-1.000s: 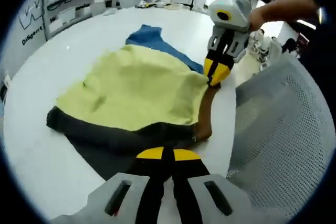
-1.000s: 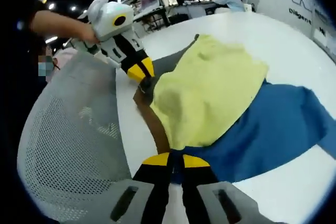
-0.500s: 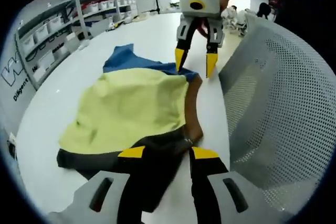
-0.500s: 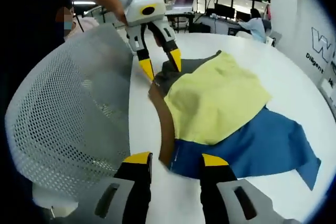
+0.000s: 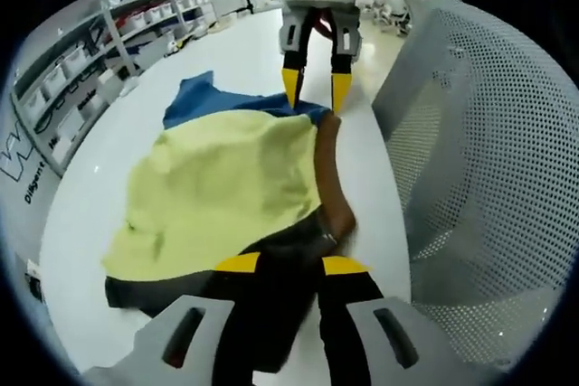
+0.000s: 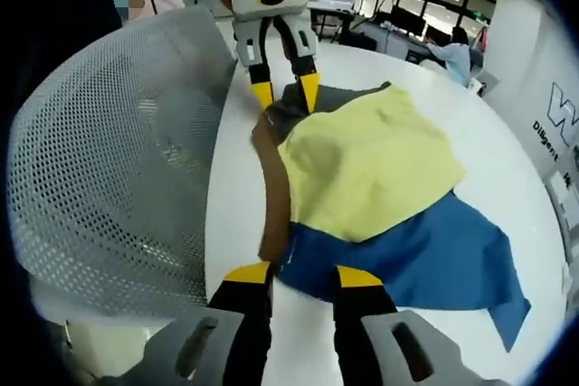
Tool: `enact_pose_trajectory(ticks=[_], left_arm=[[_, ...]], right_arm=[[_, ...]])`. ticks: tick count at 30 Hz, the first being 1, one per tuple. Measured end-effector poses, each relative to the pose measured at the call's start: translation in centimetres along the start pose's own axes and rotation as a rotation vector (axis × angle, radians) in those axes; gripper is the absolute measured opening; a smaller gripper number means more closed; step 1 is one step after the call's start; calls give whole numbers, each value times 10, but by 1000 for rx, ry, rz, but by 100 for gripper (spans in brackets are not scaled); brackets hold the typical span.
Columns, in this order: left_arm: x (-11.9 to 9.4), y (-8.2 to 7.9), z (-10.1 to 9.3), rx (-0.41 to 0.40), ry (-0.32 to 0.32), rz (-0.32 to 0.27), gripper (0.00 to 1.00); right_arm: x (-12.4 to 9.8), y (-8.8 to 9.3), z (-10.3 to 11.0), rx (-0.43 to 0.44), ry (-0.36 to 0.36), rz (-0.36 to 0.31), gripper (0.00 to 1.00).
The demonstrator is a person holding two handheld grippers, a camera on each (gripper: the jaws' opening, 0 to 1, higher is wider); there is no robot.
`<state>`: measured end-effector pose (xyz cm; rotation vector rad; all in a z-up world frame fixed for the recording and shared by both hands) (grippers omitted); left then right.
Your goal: Fold the garment on the visible template until the final outline fits inside the template.
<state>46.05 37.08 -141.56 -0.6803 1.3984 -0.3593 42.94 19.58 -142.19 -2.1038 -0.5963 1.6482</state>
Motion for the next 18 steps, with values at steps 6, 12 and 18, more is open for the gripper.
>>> enact_pose_trajectory(ticks=[6, 12, 18], left_arm=[[-1, 4, -3, -46, 11, 1, 0], [-7, 7, -6, -161, 25, -2, 0], [-22, 5, -13, -296, 98, -37, 0]], right_arm=[[0, 0, 9, 59, -4, -19, 2], [-4, -5, 16, 213, -41, -59, 0], [-21, -12, 10, 325, -67, -124, 0]])
Point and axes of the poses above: the point that each gripper's makers call its tool centre point, and the gripper's own axes: x roughly forward along the fingers, z roughly to its left, y roughly out of its underside, the point moved 3 cm from there along -x, roughly backward along the fingers, and after that the axes turned 12 degrees about -x, right-handed, at the moved point
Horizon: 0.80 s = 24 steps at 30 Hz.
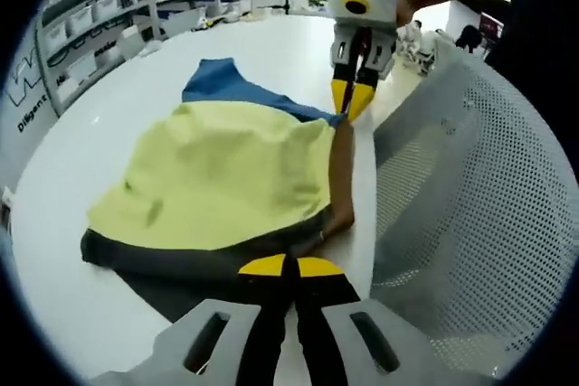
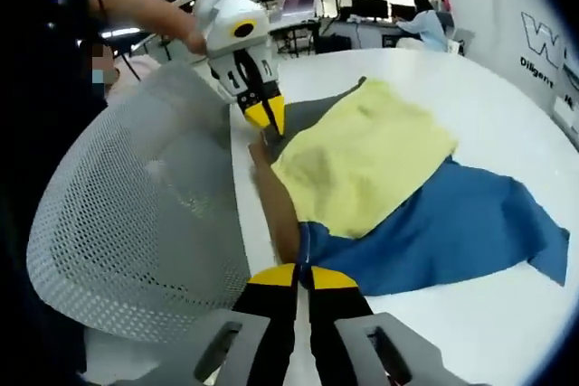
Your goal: Fold the garment on the visible template until the final outline fits inside the template.
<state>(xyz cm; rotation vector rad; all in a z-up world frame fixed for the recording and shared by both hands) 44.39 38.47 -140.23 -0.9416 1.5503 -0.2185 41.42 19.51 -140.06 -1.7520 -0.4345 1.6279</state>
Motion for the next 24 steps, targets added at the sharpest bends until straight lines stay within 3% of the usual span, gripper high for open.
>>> enact_pose_trajectory(ticks=[3, 5, 9, 13, 18, 20, 24], left_arm=[[-5, -9, 4, -162, 17, -37, 0], [-7, -18, 12, -243, 21, -82, 0], [-11, -30, 26, -337, -15, -126, 0], [-10, -31, 34, -345, -35, -118, 0], [-7, -30, 36, -351, -45, -90, 0], [-6, -30, 36, -360, -43, -89, 0], [-7, -30, 34, -356, -38, -81, 0]], right_arm=[[-6, -4, -14, -60, 65, -34, 0], [-9, -4, -21, -44, 92, -41, 0], [-8, -2, -27, -36, 130, -37, 4], [-2, 5, -26, -76, 162, -12, 18], [8, 8, -15, -69, 131, 1, 21], [10, 8, -14, -79, 134, 3, 17], [14, 11, -18, -65, 151, 21, 0]])
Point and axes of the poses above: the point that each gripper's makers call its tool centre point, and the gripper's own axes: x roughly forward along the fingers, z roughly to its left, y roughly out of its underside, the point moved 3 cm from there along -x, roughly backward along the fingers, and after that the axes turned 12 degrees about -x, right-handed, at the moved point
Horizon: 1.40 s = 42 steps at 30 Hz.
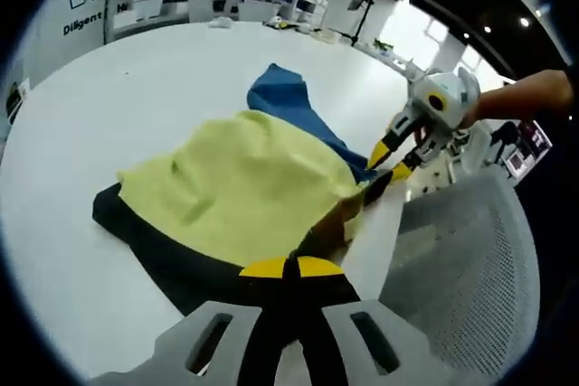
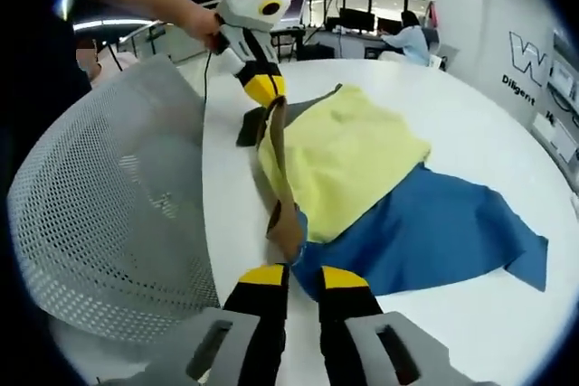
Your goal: Fold the garment on the visible template until the final outline fits inside the template.
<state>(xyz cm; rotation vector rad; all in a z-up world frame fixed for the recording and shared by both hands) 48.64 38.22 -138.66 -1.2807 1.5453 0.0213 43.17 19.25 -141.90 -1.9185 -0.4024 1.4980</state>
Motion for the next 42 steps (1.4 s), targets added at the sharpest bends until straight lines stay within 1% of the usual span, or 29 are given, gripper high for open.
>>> enact_pose_trajectory(ticks=[1, 3, 4, 6, 8, 9, 10, 11, 13, 14, 15, 17, 21, 23, 24, 25, 27, 29, 30, 32, 33, 34, 36, 38, 39, 40, 42], left_arm=[[0, 0, 1, -1, 2, 1, 0], [-3, 0, 1, -5, 3, 3, 0], [-4, 0, 1, -4, 4, 3, 0], [-7, 3, -1, -16, 20, 6, 0], [-10, 9, -4, -36, 39, 29, 0], [-12, 11, -5, -39, 48, 39, 0], [-14, 15, -9, -47, 67, 56, 0], [-16, 16, -10, -49, 77, 61, 0], [-22, 21, -19, -54, 135, 85, 0], [-26, 22, -19, -51, 136, 84, 0], [-27, 21, -18, -51, 140, 87, 0], [-32, 19, -20, -56, 159, 84, 0], [-38, 13, -26, -60, 187, 89, 0], [-44, 10, -34, -48, 218, 96, 0], [-48, 8, -40, -39, 256, 103, 0], [-51, 6, -42, -35, 262, 108, 0], [-57, 1, -46, -17, 280, 111, 0], [-65, -8, -47, -14, 299, 103, 0], [-69, -15, -48, -8, 309, 86, 0], [-73, -26, -46, -3, 305, 69, 0], [-77, -35, -44, 7, 302, 51, 0], [-79, -41, -42, 14, 299, 39, 0], [-83, -56, -36, 16, 291, 14, 0], [-86, -67, -33, 29, 285, -10, 0], [-88, -75, -29, 31, 279, -24, 0], [-89, -81, -26, 30, 273, -34, 0], [-90, -94, -20, 31, 259, -55, 0]], right_arm=[[0, 0, 0, 1, 2, 3, 0], [-2, -2, -2, 29, 3, -6, 0], [-5, -3, -6, 37, 12, -10, 0], [-8, -3, -7, 55, 6, -14, 0], [-13, -6, -2, 83, -21, -34, 0], [-16, -7, 4, 130, -59, -36, 0], [-18, -7, 7, 145, -68, -43, 0], [-22, -8, 7, 153, -77, -51, 0], [-26, -8, 8, 182, -90, -57, 0], [-30, -11, 10, 204, -110, -66, 0], [-33, -14, 11, 234, -129, -77, 0], [-37, -18, 12, 247, -155, -80, 0], [-49, -30, 14, 225, -204, -76, 0], [-55, -36, 11, 225, -215, -81, 0], [-60, -41, 9, 232, -225, -87, 0], [-63, -45, 7, 240, -231, -91, 0], [-72, -56, 1, 261, -246, -106, 0], [-82, -69, -6, 259, -250, -124, 0], [-86, -74, -9, 250, -246, -136, 0], [-94, -86, -20, 224, -227, -157, 0], [-98, -93, -28, 208, -217, -167, 0], [-100, -98, -33, 194, -207, -173, 0], [-103, -107, -48, 150, -166, -181, 0], [-103, -116, -64, 143, -131, -176, 0], [-103, -119, -70, 133, -119, -170, 0], [-103, -126, -79, 115, -94, -179, 0], [-103, -133, -92, 106, -58, -183, 0]])
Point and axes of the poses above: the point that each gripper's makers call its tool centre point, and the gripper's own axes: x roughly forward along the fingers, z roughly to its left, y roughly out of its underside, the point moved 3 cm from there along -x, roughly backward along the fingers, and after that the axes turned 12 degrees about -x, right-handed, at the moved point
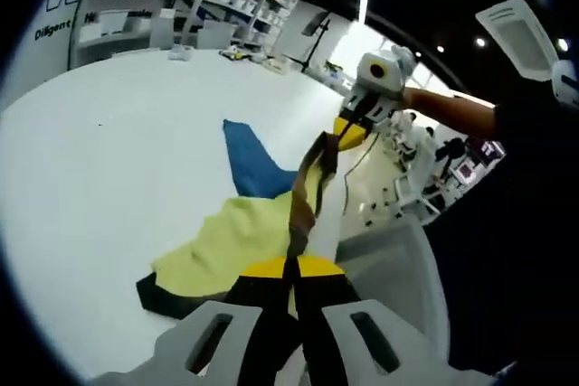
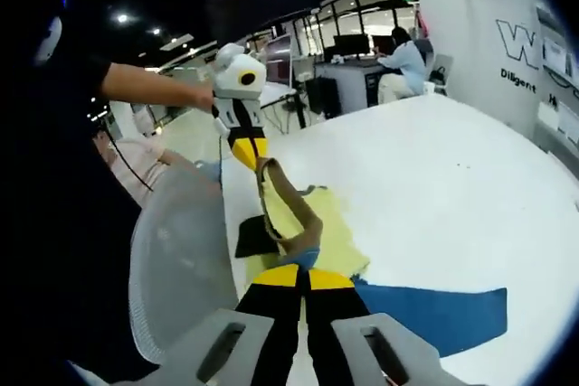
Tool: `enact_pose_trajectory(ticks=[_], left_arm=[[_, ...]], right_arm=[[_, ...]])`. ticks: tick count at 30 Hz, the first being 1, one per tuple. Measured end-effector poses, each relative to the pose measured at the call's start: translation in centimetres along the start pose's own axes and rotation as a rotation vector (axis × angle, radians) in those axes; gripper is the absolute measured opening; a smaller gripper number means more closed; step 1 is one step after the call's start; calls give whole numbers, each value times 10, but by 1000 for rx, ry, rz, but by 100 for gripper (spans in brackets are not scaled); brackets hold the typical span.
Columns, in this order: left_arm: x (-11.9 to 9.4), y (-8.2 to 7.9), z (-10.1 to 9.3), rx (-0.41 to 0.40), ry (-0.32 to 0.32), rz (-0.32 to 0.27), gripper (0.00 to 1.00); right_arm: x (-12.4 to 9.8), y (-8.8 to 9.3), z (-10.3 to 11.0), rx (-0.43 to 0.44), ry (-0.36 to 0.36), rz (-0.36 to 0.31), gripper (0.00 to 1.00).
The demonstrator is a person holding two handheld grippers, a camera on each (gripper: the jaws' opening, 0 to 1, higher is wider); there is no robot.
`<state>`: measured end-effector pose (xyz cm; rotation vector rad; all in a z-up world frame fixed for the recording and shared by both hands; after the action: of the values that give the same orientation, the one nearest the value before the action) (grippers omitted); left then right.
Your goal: Fold the garment on the visible template until the final outline fits inside the template.
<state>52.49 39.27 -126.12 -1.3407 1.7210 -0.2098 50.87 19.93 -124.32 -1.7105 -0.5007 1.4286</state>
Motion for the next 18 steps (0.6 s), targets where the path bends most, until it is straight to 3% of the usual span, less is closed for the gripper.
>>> enact_pose_trajectory(ticks=[6, 10, 13, 18], left_arm=[[-2, -38, 23, 48, -80, -69, 0], [2, -54, 32, 76, -105, -70, 0], [4, -69, 43, 117, -147, -74, 0], [7, -92, 59, 134, -212, -88, 0]], right_arm=[[4, -15, -39, -41, 125, 2, 0], [7, -19, -60, -57, 180, 10, 0], [7, -21, -79, -126, 228, 42, 0], [9, -28, -104, -92, 268, 44, 0]])
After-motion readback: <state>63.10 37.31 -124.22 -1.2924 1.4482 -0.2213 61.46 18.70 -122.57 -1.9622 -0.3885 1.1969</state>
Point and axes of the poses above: the point that each gripper's makers call its tool centre point, and the gripper's own axes: x roughly forward along the fingers, z roughly to its left, y roughly out of its underside, the point moved 3 cm from there along -x, roughly backward along the fingers, and after that the axes turned 12 degrees about -x, right-handed, at the moved point
